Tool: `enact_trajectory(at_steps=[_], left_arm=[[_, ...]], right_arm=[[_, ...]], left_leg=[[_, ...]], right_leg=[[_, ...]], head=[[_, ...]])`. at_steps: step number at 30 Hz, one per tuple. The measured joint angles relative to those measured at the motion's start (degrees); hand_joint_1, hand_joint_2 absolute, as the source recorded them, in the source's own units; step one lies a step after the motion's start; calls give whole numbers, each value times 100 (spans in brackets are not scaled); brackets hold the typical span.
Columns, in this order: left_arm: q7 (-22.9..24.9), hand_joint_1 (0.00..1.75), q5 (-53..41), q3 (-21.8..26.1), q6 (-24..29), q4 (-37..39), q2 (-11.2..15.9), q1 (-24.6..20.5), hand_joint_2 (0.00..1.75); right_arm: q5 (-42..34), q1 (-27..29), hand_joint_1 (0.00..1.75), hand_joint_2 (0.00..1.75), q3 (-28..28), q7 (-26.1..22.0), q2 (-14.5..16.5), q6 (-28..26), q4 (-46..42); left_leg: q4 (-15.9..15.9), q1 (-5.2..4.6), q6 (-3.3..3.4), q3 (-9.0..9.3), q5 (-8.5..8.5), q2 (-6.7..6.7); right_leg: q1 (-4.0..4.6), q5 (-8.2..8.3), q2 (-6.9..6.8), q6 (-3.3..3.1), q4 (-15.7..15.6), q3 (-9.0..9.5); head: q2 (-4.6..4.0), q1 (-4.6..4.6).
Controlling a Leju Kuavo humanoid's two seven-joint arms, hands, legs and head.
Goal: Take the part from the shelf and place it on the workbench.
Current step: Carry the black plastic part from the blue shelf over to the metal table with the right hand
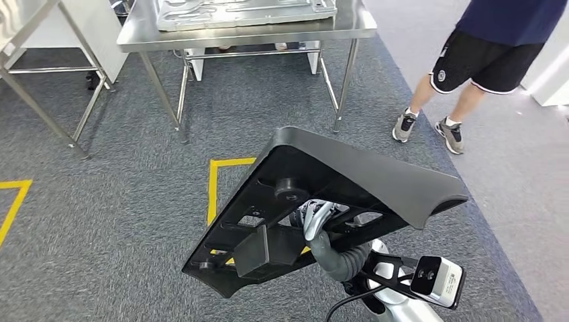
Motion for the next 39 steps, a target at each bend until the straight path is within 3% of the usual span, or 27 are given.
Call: enact_trajectory(at_steps=[1,3,4,6,7,9,10,11,12,14,15,17,20,21,23,24,25,26,27,28,30,31,35,37,39], left_arm=[[1,0,2,0,-1,0,6,0,175],[1,0,6,0,-4,0,5,-1,175],[1,0,7,0,-8,-1,6,-8,175],[-2,0,1,0,-21,-2,3,-18,175],[-3,0,-5,0,-29,-2,7,-14,175],[-4,0,-19,0,-43,-1,8,5,175],[-4,0,-22,0,-46,-1,9,11,175],[-4,0,-24,0,-49,-1,9,12,175],[-4,0,-25,-1,-52,0,8,8,175],[-4,0,-24,-1,-57,0,8,-3,175],[-4,0,-22,-1,-58,0,8,-6,175],[-3,0,-19,0,-59,0,9,-7,175],[-4,0,-16,-1,-59,0,8,-12,175],[-5,0,-15,-1,-58,0,8,-13,175],[-9,0,-12,0,-57,0,8,-3,175],[-12,0,-11,0,-56,0,8,6,175],[-15,0,-13,0,-56,0,8,15,175],[-21,0,-14,0,-56,0,8,22,175],[-27,0,-16,-1,-57,0,8,28,175],[-33,0,-19,-1,-58,0,9,30,175],[-44,0,-21,-2,-66,0,21,28,175],[-49,0,-22,-2,-69,0,27,27,175],[-60,0,-22,-2,-72,0,32,34,175],[-62,0,-22,-2,-72,0,31,28,175],[-64,0,-22,-2,-72,0,31,25,175]], right_arm=[[-1,-6,175,175,1,1,6,-4,0],[-3,-10,175,175,1,1,10,-13,-2],[-3,-11,175,175,1,1,10,-15,-7],[11,-27,175,175,1,4,10,-23,-14],[30,-33,175,175,1,7,11,-28,-16],[76,-30,175,175,1,13,13,-39,-11],[96,-26,175,175,1,15,12,-42,-9],[109,-24,175,175,1,16,11,-44,-8],[124,-23,175,175,1,16,11,-46,-9],[159,-23,175,175,1,15,12,-52,-14],[174,-22,175,175,1,14,12,-58,-18],[188,-11,175,175,1,14,13,-69,-25],[191,-4,175,175,1,14,16,-72,-48],[191,-3,175,175,1,14,23,-68,-55],[192,10,175,175,1,14,37,-61,-61],[193,24,175,175,1,14,43,-57,-61],[196,39,175,175,1,13,45,-54,-61],[201,54,175,175,1,12,47,-52,-61],[213,65,175,175,1,11,48,-52,-62],[228,76,175,175,1,9,49,-54,-62],[256,93,175,175,1,6,49,-63,-63],[264,103,175,175,1,4,50,-67,-63],[274,138,175,175,-5,1,49,-77,-68],[277,140,175,175,-16,1,49,-81,-77],[278,157,175,175,-25,1,49,-87,-81]], left_leg=[[-59,-12,16,25,-12,-23],[-111,-18,54,45,23,80],[-148,-5,83,64,45,135],[-217,25,130,92,81,241],[-227,20,142,94,82,287],[-223,14,148,84,77,382],[-218,15,145,81,73,422],[-211,16,138,81,68,450],[-200,17,125,85,59,467],[-167,7,78,91,31,483],[-154,-3,45,91,19,486],[-155,-16,-31,95,6,495],[-32,11,-129,59,-99,474],[209,20,-145,-47,-237,449],[1006,26,-162,-437,-608,408],[1384,26,-166,-640,-733,399],[1584,25,-163,-765,-749,396],[1557,24,-151,-779,-647,394],[1290,21,-127,-674,-443,392],[869,14,-89,-490,-197,385],[156,-20,-11,-161,67,364],[-22,-41,20,-82,88,354],[-165,-38,127,34,36,355],[-199,-22,176,120,10,361],[-198,-23,195,163,-38,366]], right_leg=[[-17,10,53,37,0,-20],[-41,28,135,115,-11,-42],[-32,2,76,151,18,-55],[-20,-239,-224,212,388,-226],[-32,-438,-395,242,755,-403],[-76,-727,-531,293,1474,-755],[-98,-727,-548,312,1604,-816],[-116,-612,-558,325,1487,-748],[-132,-422,-572,330,1148,-562],[-133,-132,-626,296,330,-124],[-119,-73,-639,262,79,7],[-77,-77,-621,181,-16,49],[-93,-68,-581,58,-59,73],[-102,-67,-575,21,-78,89],[-82,-87,-562,-29,-82,103],[-67,-99,-549,-41,-79,110],[-51,-112,-532,-48,-77,124],[-38,-129,-511,-50,-75,148],[-27,-151,-494,-46,-74,184],[-20,-179,-480,-39,-74,225],[-3,-230,-460,2,-69,274],[-5,-246,-453,32,-72,278],[-21,-276,-467,176,110,245],[-44,-510,-501,240,587,-5],[-69,-806,-513,293,1327,-477]], head=[[0,0],[0,0],[0,1],[0,2],[0,2],[0,2],[0,1],[0,1],[0,1],[0,1],[0,1],[0,1],[0,1],[0,1],[0,0],[0,1],[0,1],[0,1],[0,1],[0,1],[0,1],[0,1],[0,1],[0,1],[0,1]])
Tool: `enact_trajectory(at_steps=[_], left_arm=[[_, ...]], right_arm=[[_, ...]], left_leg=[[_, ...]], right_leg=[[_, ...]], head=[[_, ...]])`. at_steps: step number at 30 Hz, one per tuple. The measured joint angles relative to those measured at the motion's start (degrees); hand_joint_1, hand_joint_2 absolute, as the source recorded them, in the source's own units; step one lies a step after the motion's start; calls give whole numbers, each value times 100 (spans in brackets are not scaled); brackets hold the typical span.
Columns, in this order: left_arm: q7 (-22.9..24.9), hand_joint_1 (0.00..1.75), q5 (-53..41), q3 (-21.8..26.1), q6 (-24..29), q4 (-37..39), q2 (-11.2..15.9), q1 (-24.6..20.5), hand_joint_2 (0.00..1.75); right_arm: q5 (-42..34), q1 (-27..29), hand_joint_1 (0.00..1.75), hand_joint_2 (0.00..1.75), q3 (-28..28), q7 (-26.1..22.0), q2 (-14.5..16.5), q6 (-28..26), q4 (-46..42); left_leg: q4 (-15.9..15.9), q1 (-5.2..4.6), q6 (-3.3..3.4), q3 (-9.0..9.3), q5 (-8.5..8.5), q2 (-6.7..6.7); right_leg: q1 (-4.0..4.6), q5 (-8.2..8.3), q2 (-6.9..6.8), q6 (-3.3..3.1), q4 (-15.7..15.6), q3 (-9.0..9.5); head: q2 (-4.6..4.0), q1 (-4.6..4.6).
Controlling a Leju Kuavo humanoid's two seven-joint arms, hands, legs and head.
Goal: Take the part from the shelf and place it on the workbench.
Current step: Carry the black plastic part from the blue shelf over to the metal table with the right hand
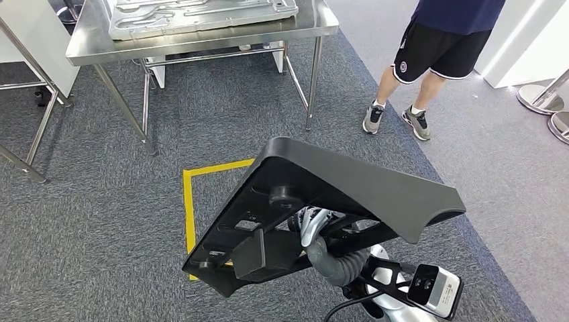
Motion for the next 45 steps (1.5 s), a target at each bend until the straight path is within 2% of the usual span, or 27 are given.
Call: enact_trajectory(at_steps=[1,2,3,5,6,8,11,13,15,16,17,18,20,22,23,24,26,28,31,32,33,34,36,38,42,43,45], left_arm=[[-1,0,0,0,0,0,0,3,175],[-1,0,0,0,0,0,0,8,175],[0,0,0,0,-1,0,-1,12,175],[0,0,0,-1,-2,0,-4,16,175],[0,0,1,-2,-2,0,-7,11,175],[1,0,2,-2,-2,0,-8,3,175],[4,0,8,-2,1,0,-7,-8,175],[7,0,12,-3,3,0,-8,-21,175],[11,0,18,-4,9,0,-7,-23,175],[15,0,24,-3,14,0,-5,-18,175],[20,0,29,-3,16,0,-4,-11,175],[25,0,34,-2,17,0,-4,-5,175],[32,0,40,-2,18,0,-4,3,175],[36,0,44,-3,21,0,4,-1,175],[38,0,46,-3,22,0,7,-4,175],[42,0,48,-3,23,0,9,-9,175],[46,0,49,-3,24,0,4,-10,175],[49,0,48,-2,24,0,3,-18,175],[50,0,48,-2,24,0,2,-26,175],[51,0,48,-2,24,0,2,-22,175],[52,0,48,-2,24,0,1,-18,175],[53,0,48,-2,24,0,-2,-15,175],[54,0,48,-2,24,1,-8,-14,175],[56,0,49,-2,24,1,-12,-8,175],[57,0,50,-2,22,2,-10,-13,175],[57,0,51,-3,21,2,-11,-24,175],[55,0,51,-4,18,2,-15,-43,175]], right_arm=[[1,13,175,175,-3,0,0,-3,1],[1,23,175,175,-4,0,0,-4,2],[1,28,175,175,-5,0,0,-6,2],[1,30,175,175,-10,0,0,-7,1],[1,27,175,175,-13,0,0,-7,1],[2,28,175,175,-22,0,0,-4,2],[6,23,175,175,-29,0,9,26,-4],[3,-9,175,175,-31,1,31,59,-11],[-9,-34,175,175,-31,5,55,84,-11],[-16,-36,175,175,-31,8,62,95,-8],[-21,-36,175,175,-31,11,66,104,-3],[-25,-37,175,175,-31,14,70,114,4],[-21,-43,175,175,-31,17,87,118,15],[35,-49,175,175,-31,28,103,76,25],[77,-49,175,175,-32,39,108,43,28],[121,-47,175,175,-33,49,110,7,32],[185,-59,175,175,-34,66,112,-48,28],[221,-101,175,175,-35,82,114,-82,20],[238,-141,175,175,-35,118,115,-126,22],[242,-141,175,175,-35,130,114,-138,30],[244,-143,175,175,-35,137,114,-145,39],[241,-149,175,175,-35,142,114,-147,49],[193,-178,175,175,-35,140,114,-150,67],[92,-212,175,175,-35,121,114,-149,83],[-27,-274,175,175,-37,86,104,-131,125],[-43,-299,175,175,-37,79,104,-127,135],[-87,-333,175,175,-37,61,102,-127,160]], left_leg=[[2,0,-3,27,-30,1],[3,1,-11,66,-64,2],[5,3,-24,121,-104,1],[4,6,-61,262,-205,0],[7,4,-89,317,-252,-1],[12,-7,-164,368,-321,12],[144,-7,-253,382,-363,31],[635,7,-290,126,-491,23],[1391,11,-319,-354,-778,17],[1666,11,-323,-575,-892,17],[1778,10,-319,-723,-911,17],[1690,9,-303,-774,-803,17],[1013,-10,-234,-647,-258,39],[403,-68,-143,-517,120,148],[268,-99,-104,-500,197,189],[246,-115,-81,-503,172,194],[187,-94,-35,-424,207,101],[126,-54,9,-308,193,13],[103,-37,35,-217,129,-112],[103,-34,30,-186,100,-161],[104,-30,21,-146,67,-210],[105,-23,11,-95,30,-247],[113,-15,-24,19,-58,-306],[121,-21,-91,70,-140,-342],[231,-23,-213,94,-236,-282],[396,-16,-236,20,-297,-228],[1046,-5,-282,-335,-536,-125]], right_leg=[[-14,-51,-4,17,254,-197],[-26,17,-11,23,309,-295],[-35,209,-22,24,136,-272],[-40,730,-58,4,-622,10],[-23,849,-80,-21,-964,138],[13,872,-105,-111,-1240,243],[11,847,-78,-242,-1278,324],[4,798,-67,-310,-1310,427],[20,724,-57,-350,-1316,501],[29,683,-45,-357,-1316,544],[39,639,-33,-359,-1315,597],[48,592,-21,-358,-1315,662],[66,484,-22,-350,-1319,811],[84,391,-48,-318,-1324,916],[86,360,-69,-289,-1328,941],[87,353,-84,-249,-1314,957],[84,343,-120,-175,-1236,976],[72,270,-112,-119,-880,814],[13,-94,-79,-38,93,136],[-9,-184,-78,-15,275,-51],[-26,-175,-78,1,282,-150],[-37,-26,-77,5,91,-149],[-44,553,-73,-9,-649,25],[-21,886,-68,-65,-1157,149],[-14,921,-47,-216,-1263,225],[-16,906,-51,-250,-1275,268],[-11,864,-66,-300,-1288,332]], head=[[0,0],[0,0],[0,0],[0,1],[0,1],[0,1],[0,0],[0,0],[0,0],[0,0],[0,0],[0,0],[0,0],[0,-1],[0,-1],[0,-1],[0,-1],[0,-1],[0,0],[0,0],[0,0],[0,0],[0,0],[0,0],[0,-2],[0,-1],[0,-2]])
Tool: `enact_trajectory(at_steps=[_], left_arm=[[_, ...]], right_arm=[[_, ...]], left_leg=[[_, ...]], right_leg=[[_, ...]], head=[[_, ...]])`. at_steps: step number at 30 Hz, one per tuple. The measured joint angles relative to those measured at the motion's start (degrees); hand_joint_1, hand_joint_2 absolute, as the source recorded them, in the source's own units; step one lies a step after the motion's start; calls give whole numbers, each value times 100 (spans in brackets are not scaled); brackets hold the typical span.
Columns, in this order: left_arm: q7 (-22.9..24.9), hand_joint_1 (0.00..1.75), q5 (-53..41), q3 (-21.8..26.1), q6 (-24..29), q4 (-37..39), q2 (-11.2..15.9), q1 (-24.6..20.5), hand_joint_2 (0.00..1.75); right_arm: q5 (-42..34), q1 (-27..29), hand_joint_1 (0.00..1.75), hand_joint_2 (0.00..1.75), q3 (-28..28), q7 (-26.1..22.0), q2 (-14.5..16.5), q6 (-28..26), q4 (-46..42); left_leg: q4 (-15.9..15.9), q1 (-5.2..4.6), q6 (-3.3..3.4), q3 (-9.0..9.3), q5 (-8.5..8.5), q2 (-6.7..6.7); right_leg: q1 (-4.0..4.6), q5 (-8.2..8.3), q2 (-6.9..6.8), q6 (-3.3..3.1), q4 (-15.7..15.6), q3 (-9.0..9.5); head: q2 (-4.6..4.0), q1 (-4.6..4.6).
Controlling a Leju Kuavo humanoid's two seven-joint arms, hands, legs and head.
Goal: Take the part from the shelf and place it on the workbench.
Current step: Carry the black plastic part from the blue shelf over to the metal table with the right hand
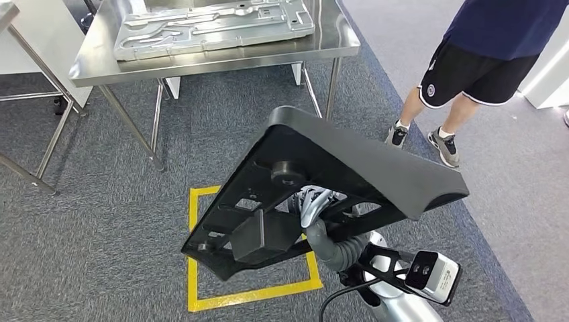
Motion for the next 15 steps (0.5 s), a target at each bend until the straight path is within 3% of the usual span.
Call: enact_trajectory(at_steps=[2,3,4,6,8,10,12,14,15], left_arm=[[-1,0,0,-1,1,0,-1,3,175],[-1,0,0,-1,2,0,-1,12,175],[-1,0,1,-1,2,0,0,19,175],[-1,0,1,-1,2,0,2,24,175],[-2,0,0,-1,2,0,3,15,175],[-4,0,0,1,3,0,6,15,175],[-5,0,1,1,4,0,7,23,175],[-6,0,1,1,4,0,5,15,175],[-6,0,2,0,5,0,3,9,175]], right_arm=[[-47,-13,175,175,0,-15,-4,0,46],[-63,-13,175,175,0,-20,-7,0,70],[-72,-14,175,175,0,-23,-9,0,91],[-83,-18,175,175,0,-26,-10,0,121],[-92,-33,175,175,0,-26,-13,0,145],[-98,-44,175,175,0,-26,-16,0,163],[-102,-56,175,175,0,-28,-17,-1,173],[-113,-84,175,175,0,-33,-20,-4,179],[-122,-92,175,175,0,-34,-21,-8,186]], left_leg=[[660,5,-32,-439,-249,32],[764,5,-36,-560,-241,39],[639,5,-31,-568,-101,45],[-104,0,11,-326,415,64],[-706,-32,75,-109,643,85],[-816,-70,139,-74,628,85],[-860,-47,205,-30,698,72],[-920,-14,265,35,705,69],[-931,-15,288,57,694,70]], right_leg=[[12,-49,-5,-18,4,35],[17,-77,-4,-19,6,60],[19,-106,-2,-15,9,97],[24,-174,-4,6,9,195],[36,-224,-9,50,10,255],[43,-250,-10,115,3,265],[50,-296,-11,187,15,279],[47,-475,-4,243,321,148],[34,-619,1,261,641,-20]], head=[[0,0],[0,0],[0,1],[0,1],[0,2],[0,2],[0,2],[0,2],[0,2]])
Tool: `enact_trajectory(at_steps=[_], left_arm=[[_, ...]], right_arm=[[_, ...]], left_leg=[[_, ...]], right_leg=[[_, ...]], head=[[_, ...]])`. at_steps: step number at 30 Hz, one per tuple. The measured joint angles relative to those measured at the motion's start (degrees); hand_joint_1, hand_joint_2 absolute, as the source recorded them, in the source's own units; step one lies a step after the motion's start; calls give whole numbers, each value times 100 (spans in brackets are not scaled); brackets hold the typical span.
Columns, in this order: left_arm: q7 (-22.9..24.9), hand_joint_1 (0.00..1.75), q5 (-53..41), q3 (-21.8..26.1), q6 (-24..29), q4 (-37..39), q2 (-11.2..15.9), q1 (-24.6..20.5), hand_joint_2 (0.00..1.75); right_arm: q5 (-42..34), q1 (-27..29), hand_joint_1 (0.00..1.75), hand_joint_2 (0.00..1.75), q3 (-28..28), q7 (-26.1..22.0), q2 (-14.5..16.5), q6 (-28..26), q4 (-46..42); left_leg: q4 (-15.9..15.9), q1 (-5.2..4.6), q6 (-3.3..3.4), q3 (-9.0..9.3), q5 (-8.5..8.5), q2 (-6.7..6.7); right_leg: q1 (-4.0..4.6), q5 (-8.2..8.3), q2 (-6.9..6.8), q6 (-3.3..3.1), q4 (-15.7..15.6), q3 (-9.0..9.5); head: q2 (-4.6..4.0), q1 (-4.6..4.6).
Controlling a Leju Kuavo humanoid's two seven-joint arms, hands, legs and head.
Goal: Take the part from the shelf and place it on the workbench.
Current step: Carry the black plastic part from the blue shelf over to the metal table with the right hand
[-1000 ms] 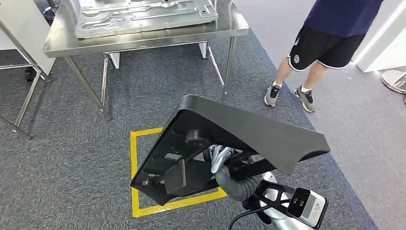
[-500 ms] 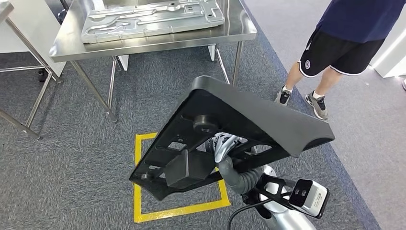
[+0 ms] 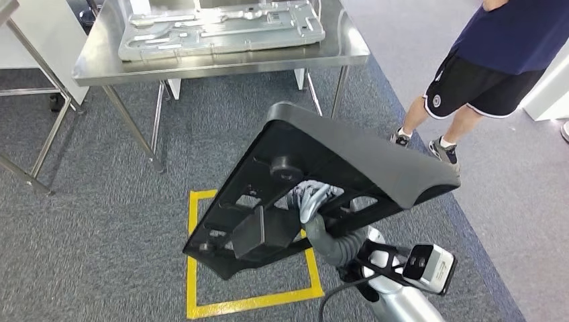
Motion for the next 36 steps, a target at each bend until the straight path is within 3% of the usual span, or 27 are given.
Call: enact_trajectory(at_steps=[2,3,4,6,8,9,11,13,15,17,18,19,20,22,24,27,29,31,33,34,35,36], left_arm=[[1,0,1,0,3,0,0,-2,175],[1,0,2,0,4,0,0,4,175],[1,0,3,1,5,0,1,11,175],[0,0,3,1,7,0,-1,19,175],[-3,0,2,1,7,0,-8,14,175],[-4,0,2,1,7,0,-10,10,175],[-8,0,2,1,7,0,-13,5,175],[-7,0,2,1,5,0,-12,2,175],[-4,0,6,0,2,0,-13,-7,175],[-1,0,9,-1,2,0,-11,-3,175],[1,0,9,0,3,0,-9,6,175],[3,0,8,0,3,0,-8,16,175],[4,0,8,0,3,0,-7,23,175],[6,0,4,-1,3,0,-4,29,175],[9,0,1,-1,2,0,-1,23,175],[15,0,-1,-1,1,0,0,27,175],[14,0,-1,-1,1,0,-1,29,175],[12,0,-1,-1,1,0,-1,19,175],[12,0,-1,-1,1,0,0,16,175],[13,0,-1,0,1,0,1,19,175],[13,0,-1,0,2,0,1,22,175],[14,0,-2,0,2,0,1,23,175]], right_arm=[[-15,3,175,175,0,-1,-5,-3,22],[-20,11,175,175,0,-2,-9,-4,38],[-21,15,175,175,0,-3,-13,-5,50],[-23,16,175,175,0,-5,-19,-8,66],[-31,10,175,175,1,-7,-23,-13,68],[-36,9,175,175,2,-8,-26,-16,68],[-45,8,175,175,2,-9,-31,-20,66],[-52,3,175,175,2,-7,-31,-23,60],[-64,-13,175,175,2,-3,-20,-26,54],[-74,-22,175,175,2,1,-10,-29,55],[-77,-20,175,175,2,3,-8,-30,56],[-79,-19,175,175,2,4,-7,-32,56],[-81,-19,175,175,2,5,-6,-33,56],[-85,-19,175,175,2,6,-5,-35,56],[-92,-26,175,175,2,7,-4,-37,56],[-96,-31,175,175,2,9,-3,-42,51],[-95,-41,175,175,2,8,-3,-44,42],[-95,-49,175,175,2,8,-3,-50,36],[-95,-39,175,175,2,8,-5,-55,37],[-97,-33,175,175,2,8,-6,-56,38],[-101,-31,175,175,2,8,-7,-56,38],[-108,-31,175,175,2,8,-7,-56,38]], left_leg=[[2,-5,28,28,-40,-4],[4,-7,30,50,-64,-9],[5,-9,28,81,-91,-15],[5,-16,12,178,-157,-32],[4,-25,-25,238,-221,-44],[2,-24,-53,247,-244,-46],[-15,-21,-116,262,-275,-47],[22,-24,-168,289,-338,-34],[463,-15,-214,103,-559,-18],[1268,10,-263,-348,-855,-13],[1571,24,-287,-555,-908,-12],[1665,37,-304,-666,-840,-10],[1530,50,-314,-663,-657,-7],[763,68,-309,-384,-150,9],[176,48,-258,-140,74,20],[86,25,-134,-105,14,8],[44,39,-54,-53,-8,2],[20,44,8,4,-42,1],[19,32,36,49,-93,-1],[20,24,39,83,-123,-5],[20,18,38,130,-158,-12],[19,11,31,190,-198,-21]], right_leg=[[-13,-251,1,25,739,-451],[-16,-252,1,30,941,-610],[-16,-141,1,28,935,-664],[-11,351,2,-10,270,-419],[16,658,7,-70,-448,-94],[33,688,10,-94,-621,-18],[55,642,18,-133,-680,2],[22,621,15,-184,-747,82],[-15,590,-4,-235,-810,194],[-14,531,-16,-260,-815,262],[-14,499,-15,-258,-812,293],[-16,467,-12,-252,-809,328],[-20,431,-7,-241,-805,373],[-26,337,-2,-198,-792,482],[-13,260,2,-134,-768,532],[-2,212,4,-33,-778,536],[-17,102,5,29,-622,494],[-31,-168,5,66,5,169],[-40,-391,5,85,786,-330],[-44,-358,4,86,966,-493],[-46,-199,4,76,917,-544],[-44,60,5,54,639,-479]], head=[[0,0],[0,0],[0,0],[0,0],[0,-1],[0,-1],[0,-1],[0,-1],[0,-2],[0,-2],[0,-2],[0,-2],[0,-2],[0,-2],[0,-1],[0,-1],[0,0],[0,0],[0,0],[0,0],[0,0],[0,0]])
